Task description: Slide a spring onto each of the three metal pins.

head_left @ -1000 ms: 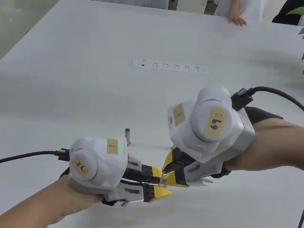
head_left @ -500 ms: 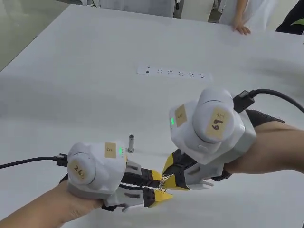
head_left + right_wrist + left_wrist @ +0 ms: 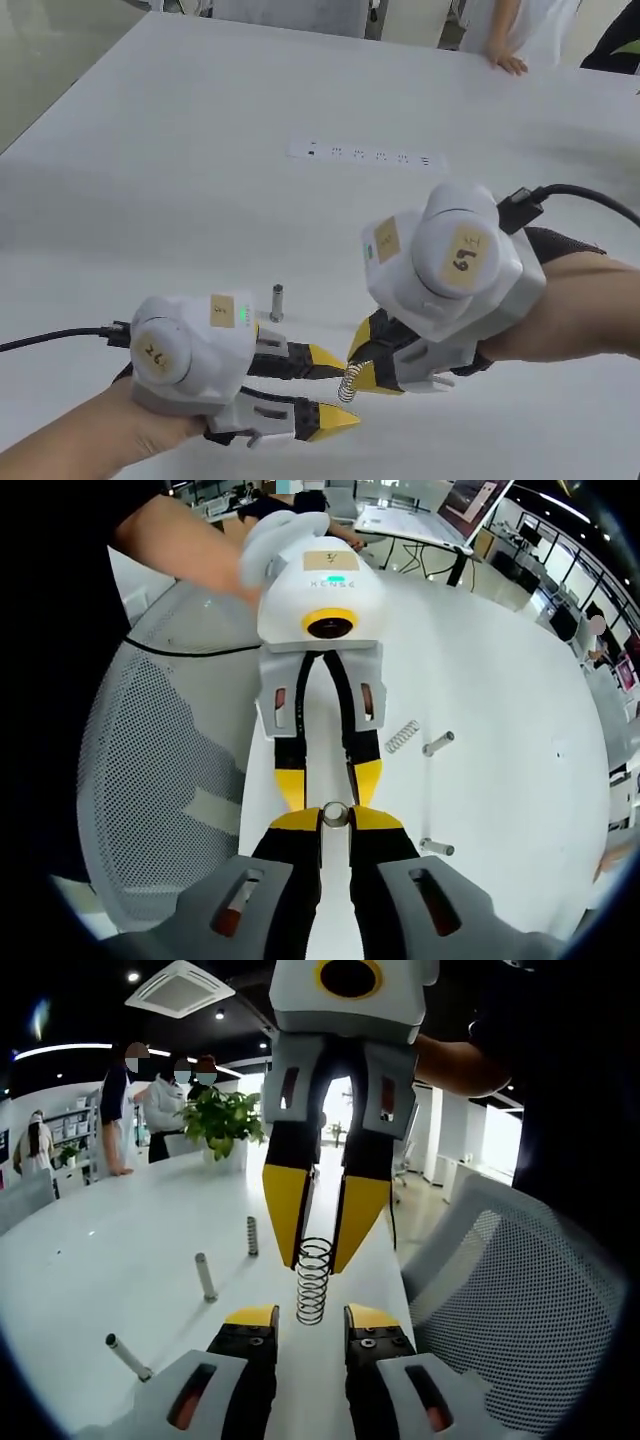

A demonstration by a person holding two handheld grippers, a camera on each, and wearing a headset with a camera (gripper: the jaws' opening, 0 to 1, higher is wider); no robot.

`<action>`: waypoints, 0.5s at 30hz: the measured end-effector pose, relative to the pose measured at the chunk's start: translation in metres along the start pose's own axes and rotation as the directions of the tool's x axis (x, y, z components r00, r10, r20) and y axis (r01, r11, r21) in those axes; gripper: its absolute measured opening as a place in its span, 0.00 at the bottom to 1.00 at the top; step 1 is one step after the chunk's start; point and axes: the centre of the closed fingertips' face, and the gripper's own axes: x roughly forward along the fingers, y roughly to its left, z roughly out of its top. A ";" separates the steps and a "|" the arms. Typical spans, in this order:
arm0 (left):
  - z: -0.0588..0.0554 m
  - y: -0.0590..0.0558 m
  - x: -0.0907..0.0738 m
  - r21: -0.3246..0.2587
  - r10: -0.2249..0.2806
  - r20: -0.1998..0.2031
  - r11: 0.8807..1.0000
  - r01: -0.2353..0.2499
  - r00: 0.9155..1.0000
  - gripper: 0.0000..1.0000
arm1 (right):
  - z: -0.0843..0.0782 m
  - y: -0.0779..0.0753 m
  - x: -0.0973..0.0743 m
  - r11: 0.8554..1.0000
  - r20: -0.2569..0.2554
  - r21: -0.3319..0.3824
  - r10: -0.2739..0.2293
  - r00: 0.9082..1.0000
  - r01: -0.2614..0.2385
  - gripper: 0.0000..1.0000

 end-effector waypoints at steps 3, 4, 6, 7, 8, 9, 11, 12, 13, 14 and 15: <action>-0.001 0.003 -0.004 -0.011 0.012 0.001 1.000 -0.012 1.000 0.23 | -0.001 0.000 0.000 1.000 -0.003 0.000 0.000 1.000 0.000 0.07; -0.001 0.004 -0.005 -0.011 0.019 -0.001 1.000 -0.019 1.000 0.25 | -0.001 0.000 0.000 1.000 -0.002 -0.003 -0.003 1.000 0.003 0.07; -0.001 0.006 -0.007 -0.017 0.023 0.001 1.000 -0.023 1.000 0.28 | -0.001 -0.001 0.000 1.000 0.000 0.001 -0.004 1.000 0.004 0.07; -0.001 0.006 -0.008 -0.020 0.027 0.001 0.999 -0.027 1.000 0.29 | -0.001 -0.002 0.000 1.000 0.003 0.001 -0.008 1.000 0.008 0.07; -0.002 0.007 -0.008 -0.020 0.033 -0.001 0.999 -0.033 0.999 0.31 | -0.001 -0.002 0.000 1.000 0.004 0.002 -0.009 1.000 0.009 0.07; -0.003 0.008 -0.009 -0.021 0.037 -0.002 0.999 -0.037 0.999 0.32 | -0.001 -0.002 0.000 1.000 0.005 0.005 -0.010 1.000 0.010 0.07; -0.003 0.010 -0.010 -0.026 0.044 -0.004 0.999 -0.044 0.999 0.34 | -0.002 -0.003 -0.001 1.000 0.007 0.006 -0.015 1.000 0.015 0.07; -0.003 0.011 -0.012 -0.028 0.049 -0.003 0.998 -0.049 0.999 0.35 | -0.003 -0.004 -0.001 1.000 0.005 0.008 -0.015 1.000 0.015 0.07; -0.003 0.011 -0.012 -0.030 0.051 -0.001 0.998 -0.051 0.999 0.38 | -0.004 -0.004 -0.001 1.000 0.004 0.008 -0.016 1.000 0.016 0.07; -0.003 0.012 -0.013 -0.033 0.053 -0.003 0.998 -0.053 0.999 0.40 | -0.004 -0.004 -0.001 1.000 0.004 0.008 -0.018 1.000 0.018 0.07; -0.004 0.012 -0.013 -0.034 0.058 -0.006 0.998 -0.058 0.998 0.41 | -0.006 -0.005 -0.001 1.000 0.003 0.011 -0.019 1.000 0.019 0.07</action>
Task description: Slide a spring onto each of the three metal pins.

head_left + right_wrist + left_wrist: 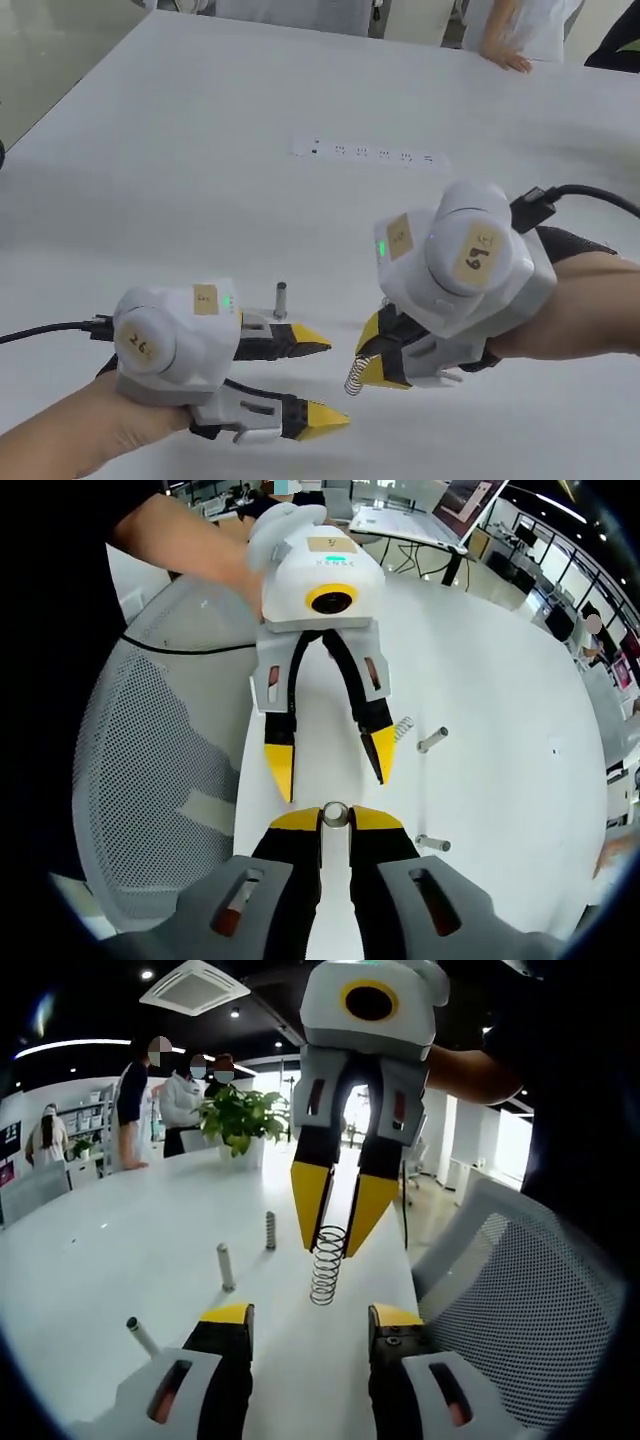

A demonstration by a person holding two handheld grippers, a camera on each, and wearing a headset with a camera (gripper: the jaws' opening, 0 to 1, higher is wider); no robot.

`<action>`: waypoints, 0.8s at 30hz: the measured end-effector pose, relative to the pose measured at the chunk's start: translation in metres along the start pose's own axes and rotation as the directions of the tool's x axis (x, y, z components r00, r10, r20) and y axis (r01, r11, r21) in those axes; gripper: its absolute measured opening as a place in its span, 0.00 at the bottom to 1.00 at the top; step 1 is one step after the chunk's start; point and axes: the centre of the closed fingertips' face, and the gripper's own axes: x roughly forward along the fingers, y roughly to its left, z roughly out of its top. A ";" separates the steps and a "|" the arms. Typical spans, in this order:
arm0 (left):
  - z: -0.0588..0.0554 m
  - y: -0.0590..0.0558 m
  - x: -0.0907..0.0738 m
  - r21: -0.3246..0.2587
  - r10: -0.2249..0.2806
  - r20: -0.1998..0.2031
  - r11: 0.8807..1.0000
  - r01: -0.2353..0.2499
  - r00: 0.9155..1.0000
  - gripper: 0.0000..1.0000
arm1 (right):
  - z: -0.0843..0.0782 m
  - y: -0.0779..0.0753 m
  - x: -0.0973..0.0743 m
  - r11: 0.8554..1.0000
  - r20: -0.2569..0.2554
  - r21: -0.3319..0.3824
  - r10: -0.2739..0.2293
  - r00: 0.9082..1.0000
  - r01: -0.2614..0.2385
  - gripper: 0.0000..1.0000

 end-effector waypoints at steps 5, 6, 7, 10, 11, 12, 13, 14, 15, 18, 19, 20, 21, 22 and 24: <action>-0.004 0.002 -0.005 -0.010 0.017 -0.013 1.000 -0.017 1.000 0.51 | -0.004 -0.001 0.000 1.000 -0.007 0.000 -0.003 1.000 0.003 0.07; -0.004 0.004 -0.006 -0.014 0.027 -0.008 1.000 -0.027 1.000 0.54 | -0.005 -0.001 0.000 1.000 -0.010 0.000 -0.004 1.000 0.004 0.07; -0.004 0.004 -0.007 -0.015 0.028 -0.008 0.999 -0.028 1.000 0.57 | -0.005 -0.001 0.000 1.000 -0.012 -0.001 -0.005 1.000 0.005 0.07; -0.005 0.005 -0.010 -0.013 0.034 -0.014 0.999 -0.034 0.999 0.59 | -0.007 -0.002 0.000 1.000 -0.014 -0.002 -0.009 1.000 0.009 0.07; -0.005 0.006 -0.011 -0.016 0.036 -0.016 0.999 -0.036 0.999 0.61 | -0.007 -0.002 0.000 1.000 -0.011 -0.001 -0.009 1.000 0.009 0.07; -0.005 0.006 -0.012 -0.017 0.039 -0.014 0.999 -0.039 0.999 0.63 | -0.008 -0.002 -0.001 1.000 -0.010 0.000 -0.009 1.000 0.009 0.07; -0.004 0.007 -0.013 -0.018 0.043 -0.012 0.999 -0.043 0.999 0.66 | -0.008 -0.003 -0.001 1.000 -0.010 0.002 -0.011 1.000 0.011 0.07; -0.004 0.007 -0.015 -0.018 0.048 -0.011 0.999 -0.048 0.999 0.68 | -0.009 -0.003 -0.002 1.000 -0.011 0.004 -0.012 1.000 0.012 0.07; -0.004 0.008 -0.016 -0.021 0.049 -0.011 0.999 -0.050 0.999 0.69 | -0.010 -0.004 -0.002 1.000 -0.011 0.005 -0.014 1.000 0.014 0.07; -0.004 0.010 -0.021 -0.027 0.068 -0.008 0.997 -0.068 0.998 0.74 | -0.012 -0.006 -0.003 1.000 -0.013 0.007 -0.019 1.000 0.019 0.07; -0.004 0.012 -0.023 -0.027 0.075 -0.008 0.997 -0.076 0.997 0.77 | -0.013 -0.006 -0.004 1.000 -0.015 0.010 -0.016 1.000 0.016 0.07; -0.004 0.013 -0.024 -0.030 0.081 -0.008 0.996 -0.081 0.997 0.78 | -0.014 -0.006 -0.004 1.000 -0.015 0.012 -0.017 1.000 0.017 0.07; -0.004 0.015 -0.027 -0.024 0.098 -0.006 0.995 -0.098 0.995 0.80 | -0.014 -0.007 -0.004 1.000 -0.016 0.010 -0.019 1.000 0.020 0.07; -0.003 0.019 -0.030 -0.013 0.121 -0.003 0.993 -0.121 0.993 0.82 | -0.015 -0.007 -0.004 1.000 -0.020 0.012 -0.020 1.000 0.021 0.07; -0.002 0.022 -0.035 -0.037 0.132 0.008 0.991 -0.132 0.991 0.84 | -0.017 -0.007 -0.004 1.000 -0.022 0.013 -0.021 1.000 0.021 0.07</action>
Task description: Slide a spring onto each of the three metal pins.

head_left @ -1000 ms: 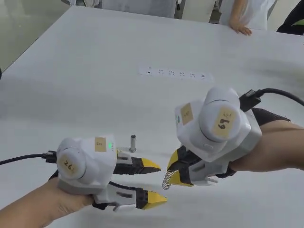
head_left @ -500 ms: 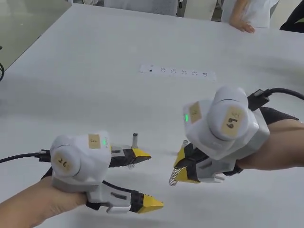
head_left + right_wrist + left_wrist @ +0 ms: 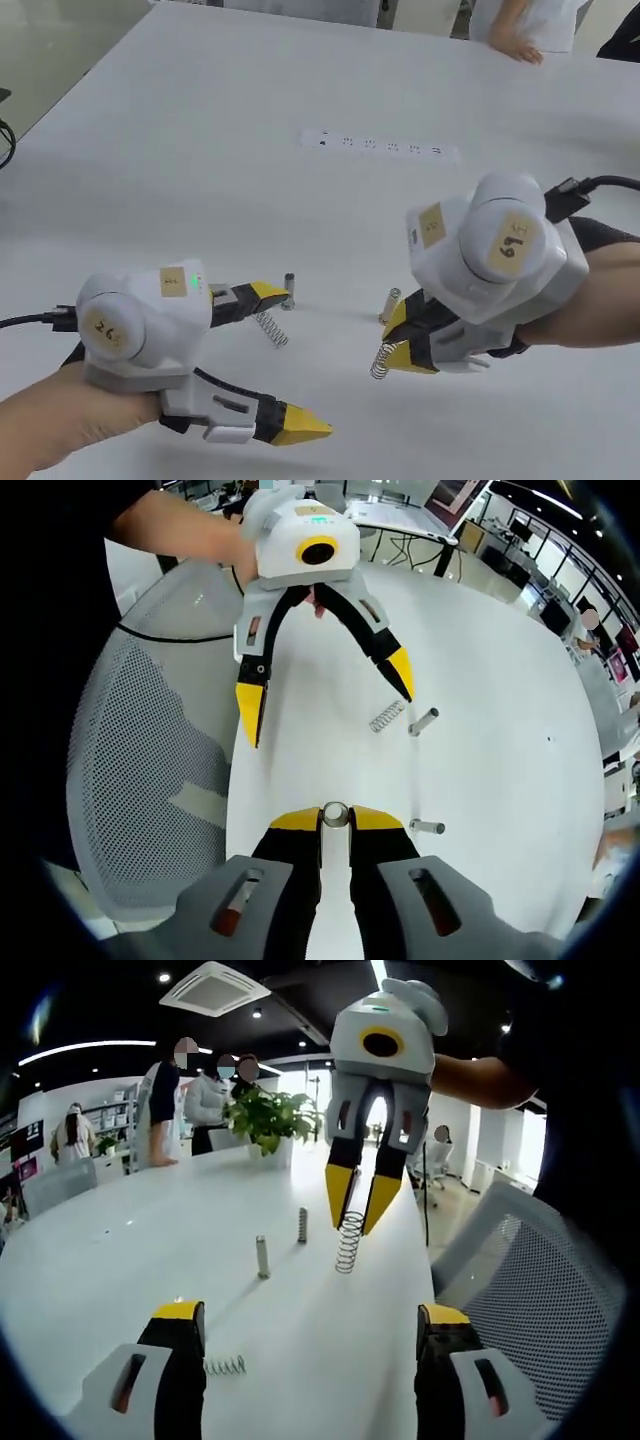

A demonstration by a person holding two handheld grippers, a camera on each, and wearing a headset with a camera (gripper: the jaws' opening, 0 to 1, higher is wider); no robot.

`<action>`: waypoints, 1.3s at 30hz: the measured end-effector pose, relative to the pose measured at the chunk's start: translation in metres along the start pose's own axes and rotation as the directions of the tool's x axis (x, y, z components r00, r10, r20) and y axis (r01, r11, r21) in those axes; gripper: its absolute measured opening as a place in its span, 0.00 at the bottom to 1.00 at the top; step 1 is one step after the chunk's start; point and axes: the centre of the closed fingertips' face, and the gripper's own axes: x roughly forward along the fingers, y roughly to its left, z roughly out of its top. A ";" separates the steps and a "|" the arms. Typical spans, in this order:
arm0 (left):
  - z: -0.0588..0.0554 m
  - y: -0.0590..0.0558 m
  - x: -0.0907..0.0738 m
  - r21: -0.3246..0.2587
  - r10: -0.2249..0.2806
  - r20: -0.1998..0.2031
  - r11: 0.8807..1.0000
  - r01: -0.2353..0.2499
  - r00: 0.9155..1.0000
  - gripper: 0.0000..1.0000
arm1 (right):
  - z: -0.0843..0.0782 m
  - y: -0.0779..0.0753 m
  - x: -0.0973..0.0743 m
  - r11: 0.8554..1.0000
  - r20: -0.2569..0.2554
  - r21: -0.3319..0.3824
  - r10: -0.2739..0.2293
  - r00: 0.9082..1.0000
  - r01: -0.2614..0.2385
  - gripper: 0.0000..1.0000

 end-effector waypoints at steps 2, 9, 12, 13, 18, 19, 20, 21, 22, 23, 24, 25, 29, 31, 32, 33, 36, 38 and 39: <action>0.001 0.004 -0.004 -0.004 0.015 0.006 1.000 -0.015 1.000 0.86 | -0.002 0.000 0.000 1.000 -0.004 0.002 0.001 1.000 -0.001 0.07; -0.004 0.013 -0.012 -0.040 0.046 -0.002 0.998 -0.046 0.999 0.93 | -0.009 -0.001 0.004 1.000 -0.021 -0.006 -0.001 1.000 0.001 0.07; -0.006 0.014 -0.014 -0.052 0.057 -0.005 0.997 -0.057 0.998 0.96 | -0.016 -0.001 0.007 1.000 -0.034 -0.003 0.002 0.999 -0.002 0.07; -0.006 0.015 -0.014 -0.055 0.063 -0.005 0.996 -0.063 0.998 0.97 | -0.018 -0.001 0.009 1.000 -0.036 -0.005 0.001 0.999 -0.001 0.07; -0.007 0.018 -0.018 -0.066 0.081 -0.007 0.995 -0.082 0.997 0.98 | -0.024 -0.001 0.009 1.000 -0.050 0.007 0.005 0.999 -0.005 0.07; -0.007 0.019 -0.019 -0.069 0.086 -0.005 0.994 -0.086 0.996 0.98 | -0.025 -0.002 0.009 1.000 -0.054 0.007 0.005 0.999 -0.004 0.07; -0.007 0.020 -0.020 -0.069 0.089 -0.005 0.994 -0.089 0.996 0.98 | -0.026 -0.003 0.008 1.000 -0.056 0.007 0.003 0.998 -0.003 0.07; -0.007 0.021 -0.020 -0.071 0.092 -0.006 0.993 -0.092 0.996 0.98 | -0.026 -0.004 0.007 1.000 -0.058 0.002 -0.001 0.998 0.001 0.07; -0.007 0.022 -0.021 -0.073 0.095 -0.006 0.993 -0.095 0.995 0.98 | -0.026 -0.005 0.006 1.000 -0.059 0.001 -0.003 0.998 0.003 0.07; -0.007 0.022 -0.022 -0.074 0.096 -0.005 0.993 -0.097 0.995 0.98 | -0.025 -0.006 0.006 1.000 -0.059 0.002 -0.004 0.998 0.004 0.07; -0.007 0.022 -0.022 -0.076 0.097 -0.004 0.992 -0.097 0.995 0.98 | -0.025 -0.008 0.005 1.000 -0.060 0.004 -0.003 0.998 0.003 0.07; -0.007 0.023 -0.023 -0.076 0.098 -0.004 0.992 -0.098 0.995 0.98 | -0.025 -0.008 0.004 1.000 -0.060 0.004 -0.006 0.998 0.006 0.07; -0.008 0.024 -0.026 -0.083 0.106 -0.004 0.991 -0.106 0.994 0.98 | -0.026 -0.015 0.001 1.000 -0.068 -0.005 -0.017 0.998 0.016 0.07; -0.010 0.024 -0.028 -0.087 0.110 -0.006 0.990 -0.110 0.994 0.98 | -0.026 -0.019 0.000 1.000 -0.069 -0.004 -0.021 0.997 0.020 0.07; -0.011 0.025 -0.029 -0.088 0.111 -0.009 0.990 -0.112 0.994 0.98 | -0.027 -0.021 0.000 1.000 -0.070 -0.005 -0.022 0.997 0.022 0.07; -0.012 0.025 -0.029 -0.089 0.112 -0.011 0.990 -0.113 0.994 0.98 | -0.028 -0.023 0.000 1.000 -0.072 -0.005 -0.022 0.997 0.021 0.07; -0.012 0.026 -0.031 -0.096 0.117 -0.008 0.988 -0.117 0.993 0.98 | -0.031 -0.029 0.001 1.000 -0.077 0.006 -0.022 0.997 0.023 0.07; -0.012 0.026 -0.031 -0.098 0.116 -0.009 0.988 -0.116 0.993 0.98 | -0.033 -0.031 0.001 1.000 -0.081 0.003 -0.024 0.996 0.024 0.07; -0.013 0.026 -0.031 -0.098 0.115 -0.010 0.988 -0.115 0.993 0.98 | -0.034 -0.031 0.001 1.000 -0.083 0.005 -0.021 0.996 0.022 0.07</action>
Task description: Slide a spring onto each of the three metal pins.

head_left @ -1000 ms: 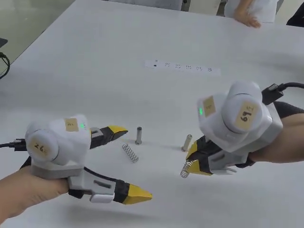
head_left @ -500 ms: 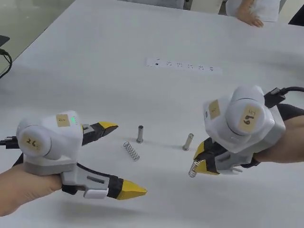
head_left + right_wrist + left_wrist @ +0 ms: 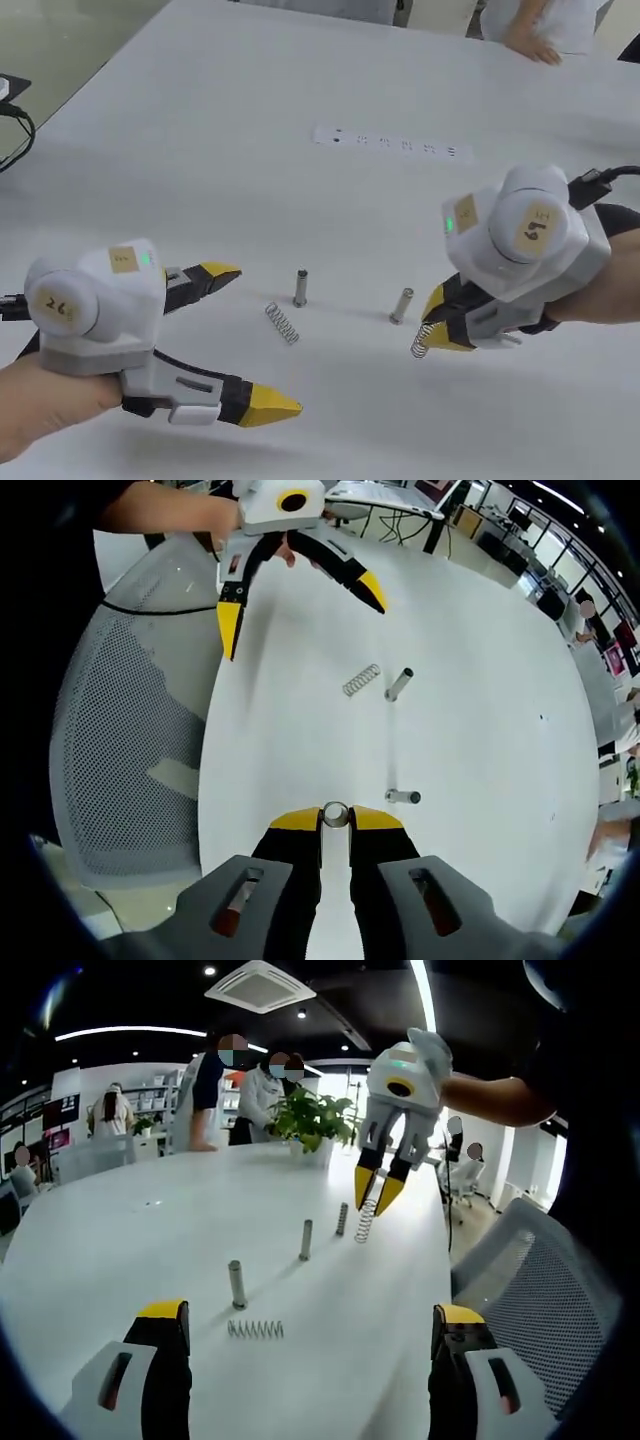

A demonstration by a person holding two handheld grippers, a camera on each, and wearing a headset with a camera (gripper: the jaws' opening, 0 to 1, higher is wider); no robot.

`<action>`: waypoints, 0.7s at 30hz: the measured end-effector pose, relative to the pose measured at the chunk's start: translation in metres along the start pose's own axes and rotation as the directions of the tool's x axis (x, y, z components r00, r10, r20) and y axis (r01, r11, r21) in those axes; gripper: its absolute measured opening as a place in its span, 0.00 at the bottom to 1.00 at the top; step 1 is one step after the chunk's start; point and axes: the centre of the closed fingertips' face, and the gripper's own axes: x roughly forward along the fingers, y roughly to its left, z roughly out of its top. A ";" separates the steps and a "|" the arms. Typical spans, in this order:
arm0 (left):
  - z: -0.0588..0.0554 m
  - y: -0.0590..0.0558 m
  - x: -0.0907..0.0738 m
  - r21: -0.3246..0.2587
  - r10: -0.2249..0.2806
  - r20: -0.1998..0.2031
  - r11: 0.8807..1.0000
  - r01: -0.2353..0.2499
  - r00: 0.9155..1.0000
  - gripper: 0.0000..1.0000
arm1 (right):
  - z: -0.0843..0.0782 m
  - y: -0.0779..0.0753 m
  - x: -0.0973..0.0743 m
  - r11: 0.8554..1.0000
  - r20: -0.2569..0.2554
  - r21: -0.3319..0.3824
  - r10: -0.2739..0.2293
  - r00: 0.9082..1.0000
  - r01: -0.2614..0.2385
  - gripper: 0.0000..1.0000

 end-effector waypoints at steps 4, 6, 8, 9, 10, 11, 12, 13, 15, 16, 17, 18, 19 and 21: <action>0.001 0.002 0.000 0.000 -0.001 -0.004 1.000 0.001 1.000 0.98 | -0.001 -0.005 -0.002 1.000 -0.005 -0.013 -0.013 1.000 0.013 0.07; 0.002 0.003 0.000 0.002 -0.002 -0.003 1.000 0.002 1.000 0.98 | -0.001 -0.008 -0.004 1.000 -0.003 -0.011 -0.012 1.000 0.012 0.07; 0.004 0.003 0.001 0.001 -0.003 -0.003 1.000 0.003 1.000 0.98 | 0.000 -0.010 -0.005 1.000 0.000 -0.013 -0.015 1.000 0.015 0.07; 0.005 0.003 0.001 0.002 -0.005 -0.003 1.000 0.005 1.000 0.98 | 0.000 -0.010 -0.006 1.000 0.000 -0.011 -0.013 1.000 0.013 0.07; 0.005 0.003 0.001 0.004 -0.007 -0.004 1.000 0.007 1.000 0.98 | 0.000 -0.011 -0.006 1.000 -0.001 -0.013 -0.016 1.000 0.016 0.07; 0.006 0.004 0.001 0.005 -0.007 -0.004 1.000 0.007 1.000 0.98 | 0.000 -0.012 -0.006 1.000 -0.001 -0.016 -0.017 1.000 0.017 0.07; 0.006 0.004 0.002 0.007 -0.009 -0.003 1.000 0.009 1.000 0.98 | 0.001 -0.014 -0.007 1.000 -0.001 -0.014 -0.017 1.000 0.017 0.07; 0.007 0.003 0.002 0.007 -0.010 -0.002 1.000 0.010 1.000 0.98 | 0.001 -0.015 -0.007 1.000 0.000 -0.015 -0.019 1.000 0.019 0.07; 0.008 0.004 0.002 0.008 -0.011 0.000 1.000 0.011 1.000 0.98 | 0.002 -0.018 -0.008 1.000 0.001 -0.014 -0.021 1.000 0.021 0.07; 0.008 0.004 0.002 0.007 -0.012 0.000 1.000 0.012 1.000 0.98 | 0.002 -0.020 -0.009 1.000 0.002 -0.013 -0.025 1.000 0.025 0.07; 0.009 0.004 0.003 0.006 -0.014 0.000 1.000 0.014 1.000 0.98 | 0.002 -0.022 -0.010 0.999 0.004 -0.015 -0.030 1.000 0.030 0.07; 0.009 0.005 0.003 0.009 -0.013 0.001 1.000 0.013 1.000 0.98 | 0.002 -0.023 -0.010 0.999 0.002 -0.013 -0.031 1.000 0.031 0.07; 0.010 0.006 0.003 0.011 -0.014 0.001 1.000 0.014 1.000 0.98 | 0.002 -0.026 -0.011 0.999 0.005 -0.013 -0.037 0.999 0.037 0.07; 0.011 0.007 0.003 0.014 -0.016 0.000 1.000 0.016 1.000 0.98 | 0.002 -0.028 -0.012 0.999 0.007 -0.007 -0.038 0.999 0.038 0.07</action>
